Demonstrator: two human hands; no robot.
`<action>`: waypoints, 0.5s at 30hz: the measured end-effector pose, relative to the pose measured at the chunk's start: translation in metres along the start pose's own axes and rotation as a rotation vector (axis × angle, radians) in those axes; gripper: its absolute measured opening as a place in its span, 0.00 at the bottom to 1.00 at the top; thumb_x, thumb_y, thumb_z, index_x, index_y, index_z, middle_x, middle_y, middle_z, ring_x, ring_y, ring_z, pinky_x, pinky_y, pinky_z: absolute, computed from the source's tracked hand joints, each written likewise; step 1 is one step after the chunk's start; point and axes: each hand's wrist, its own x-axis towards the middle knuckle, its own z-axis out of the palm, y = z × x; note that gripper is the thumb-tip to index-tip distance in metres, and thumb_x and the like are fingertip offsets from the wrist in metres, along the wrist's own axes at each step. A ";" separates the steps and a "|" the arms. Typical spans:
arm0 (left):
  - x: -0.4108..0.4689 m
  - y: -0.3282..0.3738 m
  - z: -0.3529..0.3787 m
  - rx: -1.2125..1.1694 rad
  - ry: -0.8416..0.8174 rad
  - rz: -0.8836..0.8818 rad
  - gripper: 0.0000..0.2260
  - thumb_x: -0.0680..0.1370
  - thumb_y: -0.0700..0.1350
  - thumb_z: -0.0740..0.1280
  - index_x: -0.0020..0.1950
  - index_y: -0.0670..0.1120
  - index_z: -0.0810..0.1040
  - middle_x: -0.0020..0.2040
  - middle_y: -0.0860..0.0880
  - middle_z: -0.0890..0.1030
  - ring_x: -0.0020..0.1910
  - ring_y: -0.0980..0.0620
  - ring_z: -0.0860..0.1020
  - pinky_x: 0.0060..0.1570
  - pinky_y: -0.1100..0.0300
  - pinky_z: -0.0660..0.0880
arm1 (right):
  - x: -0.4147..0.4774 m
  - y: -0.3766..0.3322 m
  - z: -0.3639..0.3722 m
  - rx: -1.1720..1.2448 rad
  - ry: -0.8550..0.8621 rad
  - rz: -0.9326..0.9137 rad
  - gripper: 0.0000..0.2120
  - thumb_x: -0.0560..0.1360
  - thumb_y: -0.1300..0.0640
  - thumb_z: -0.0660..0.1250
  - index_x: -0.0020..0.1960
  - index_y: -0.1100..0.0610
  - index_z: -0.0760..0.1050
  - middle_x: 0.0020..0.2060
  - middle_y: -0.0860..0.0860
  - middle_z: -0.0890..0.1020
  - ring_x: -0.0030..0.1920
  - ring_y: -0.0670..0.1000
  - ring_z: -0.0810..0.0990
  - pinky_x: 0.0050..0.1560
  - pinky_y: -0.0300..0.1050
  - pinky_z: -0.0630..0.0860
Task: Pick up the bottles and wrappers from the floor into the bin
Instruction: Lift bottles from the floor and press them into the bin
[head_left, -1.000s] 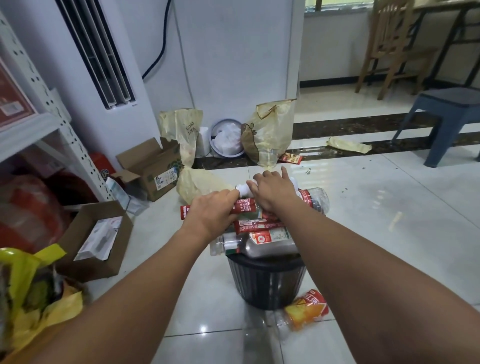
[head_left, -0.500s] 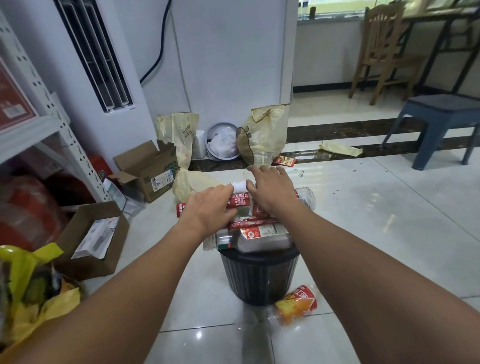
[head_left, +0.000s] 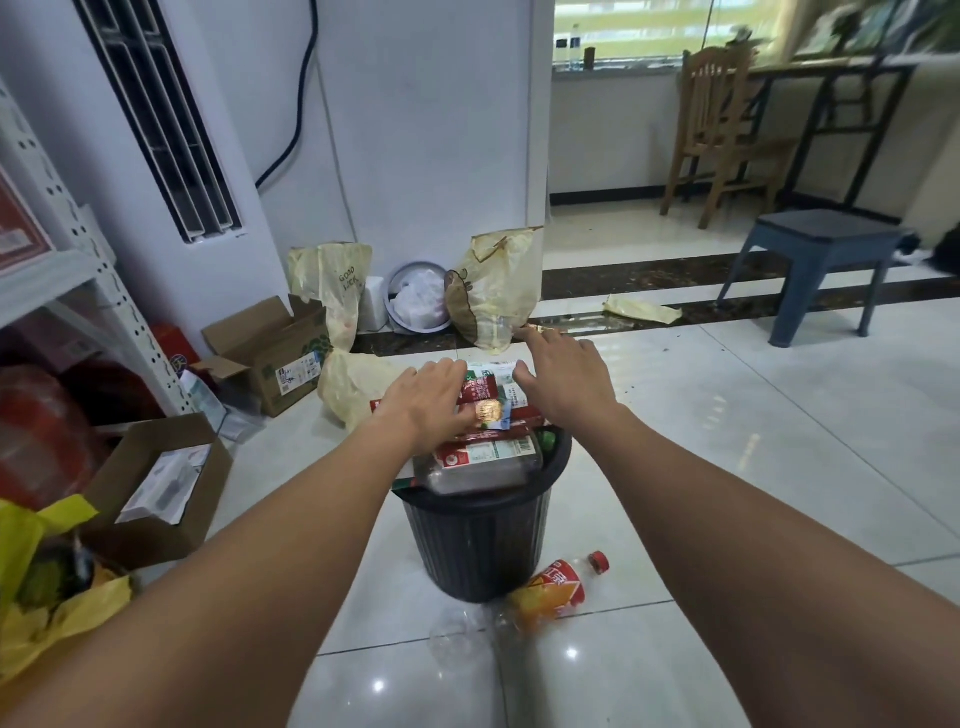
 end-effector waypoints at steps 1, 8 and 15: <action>0.004 0.001 0.000 0.004 0.005 0.002 0.15 0.77 0.55 0.59 0.56 0.46 0.66 0.54 0.47 0.74 0.50 0.49 0.70 0.50 0.54 0.65 | -0.001 0.002 -0.002 0.002 0.005 0.007 0.22 0.79 0.49 0.54 0.71 0.51 0.65 0.62 0.54 0.76 0.61 0.56 0.74 0.61 0.52 0.66; 0.024 0.014 0.009 0.023 -0.026 0.002 0.15 0.77 0.54 0.60 0.57 0.45 0.66 0.55 0.46 0.73 0.53 0.47 0.70 0.53 0.53 0.65 | -0.003 0.005 -0.003 -0.013 0.020 0.000 0.20 0.79 0.49 0.53 0.69 0.53 0.66 0.61 0.54 0.76 0.61 0.55 0.74 0.61 0.52 0.66; 0.034 0.009 0.022 0.074 -0.018 -0.011 0.17 0.77 0.54 0.60 0.59 0.45 0.66 0.58 0.46 0.71 0.57 0.47 0.68 0.57 0.53 0.64 | 0.000 0.004 0.007 -0.033 0.043 -0.030 0.19 0.79 0.50 0.53 0.67 0.54 0.68 0.61 0.53 0.75 0.62 0.54 0.71 0.61 0.51 0.66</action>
